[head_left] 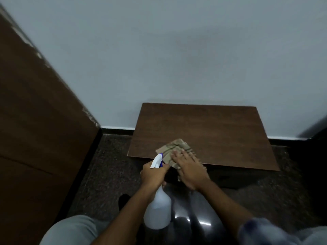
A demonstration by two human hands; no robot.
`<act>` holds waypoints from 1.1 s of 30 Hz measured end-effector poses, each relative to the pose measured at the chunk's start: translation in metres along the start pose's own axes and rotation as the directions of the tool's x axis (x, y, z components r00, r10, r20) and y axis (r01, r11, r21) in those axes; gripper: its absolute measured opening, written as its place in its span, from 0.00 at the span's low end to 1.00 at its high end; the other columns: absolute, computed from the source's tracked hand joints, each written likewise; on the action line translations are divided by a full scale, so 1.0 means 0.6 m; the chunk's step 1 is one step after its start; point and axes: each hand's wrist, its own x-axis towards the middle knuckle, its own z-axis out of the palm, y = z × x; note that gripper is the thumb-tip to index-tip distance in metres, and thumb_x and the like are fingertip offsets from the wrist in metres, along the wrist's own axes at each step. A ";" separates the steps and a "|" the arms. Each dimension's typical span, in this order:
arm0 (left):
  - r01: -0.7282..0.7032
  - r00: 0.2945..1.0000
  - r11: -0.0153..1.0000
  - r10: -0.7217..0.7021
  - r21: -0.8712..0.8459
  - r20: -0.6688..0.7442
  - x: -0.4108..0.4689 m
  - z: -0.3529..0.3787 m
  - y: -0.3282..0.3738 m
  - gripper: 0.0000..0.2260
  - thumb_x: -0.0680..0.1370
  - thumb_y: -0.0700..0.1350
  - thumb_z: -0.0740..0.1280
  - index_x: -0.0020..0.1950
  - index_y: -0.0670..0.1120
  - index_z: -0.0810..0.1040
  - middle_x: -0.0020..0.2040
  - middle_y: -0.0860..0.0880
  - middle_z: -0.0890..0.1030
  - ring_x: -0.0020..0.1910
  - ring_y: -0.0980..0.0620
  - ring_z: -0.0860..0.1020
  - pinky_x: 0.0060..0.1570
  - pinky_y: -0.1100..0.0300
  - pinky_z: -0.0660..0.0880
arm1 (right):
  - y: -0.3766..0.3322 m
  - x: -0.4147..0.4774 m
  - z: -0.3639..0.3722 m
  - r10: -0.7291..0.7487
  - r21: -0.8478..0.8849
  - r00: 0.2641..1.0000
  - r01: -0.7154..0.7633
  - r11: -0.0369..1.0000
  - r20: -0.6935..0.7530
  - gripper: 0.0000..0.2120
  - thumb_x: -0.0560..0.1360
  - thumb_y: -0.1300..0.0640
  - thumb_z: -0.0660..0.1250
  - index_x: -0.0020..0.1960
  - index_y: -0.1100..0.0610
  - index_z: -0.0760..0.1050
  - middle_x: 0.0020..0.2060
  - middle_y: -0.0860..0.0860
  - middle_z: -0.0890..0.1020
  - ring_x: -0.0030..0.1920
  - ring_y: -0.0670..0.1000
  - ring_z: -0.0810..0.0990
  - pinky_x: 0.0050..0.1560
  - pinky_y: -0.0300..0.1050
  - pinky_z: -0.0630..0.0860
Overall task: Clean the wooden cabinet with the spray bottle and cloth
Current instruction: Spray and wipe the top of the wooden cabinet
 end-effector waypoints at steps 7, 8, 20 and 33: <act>0.004 0.991 0.993 -0.020 -0.120 -0.132 0.058 -0.101 -0.009 0.09 0.74 0.41 0.76 0.54 0.46 0.83 0.35 0.44 0.84 0.19 0.51 0.75 0.22 0.61 0.73 | -0.060 0.129 -0.014 0.385 0.131 0.922 -0.377 0.917 -0.043 0.29 0.84 0.48 0.48 0.84 0.54 0.49 0.82 0.56 0.53 0.82 0.58 0.49 0.80 0.57 0.44; -0.005 0.987 0.989 -0.018 -0.145 -0.159 0.065 -0.112 -0.008 0.07 0.74 0.41 0.76 0.51 0.47 0.84 0.32 0.45 0.83 0.19 0.51 0.75 0.22 0.61 0.73 | -0.098 0.130 0.008 0.197 0.092 0.980 -0.193 0.977 -0.039 0.30 0.83 0.48 0.47 0.84 0.53 0.50 0.82 0.55 0.53 0.82 0.57 0.49 0.80 0.57 0.44; -0.010 0.975 0.988 -0.024 -0.152 -0.221 0.071 -0.132 -0.051 0.04 0.72 0.41 0.74 0.38 0.47 0.83 0.23 0.49 0.79 0.20 0.49 0.77 0.24 0.60 0.73 | -0.199 0.194 0.047 -0.275 0.110 0.960 0.278 0.954 -0.043 0.26 0.82 0.53 0.60 0.80 0.55 0.63 0.79 0.53 0.65 0.80 0.51 0.60 0.80 0.47 0.52; 0.064 0.997 0.984 -0.054 -0.166 0.059 -0.031 0.026 -0.095 0.10 0.73 0.38 0.71 0.54 0.39 0.84 0.33 0.44 0.80 0.18 0.51 0.71 0.22 0.62 0.70 | -0.030 -0.156 0.006 0.565 0.709 0.714 0.136 -0.692 0.415 0.21 0.83 0.54 0.55 0.50 0.56 0.87 0.43 0.55 0.87 0.39 0.52 0.86 0.42 0.44 0.82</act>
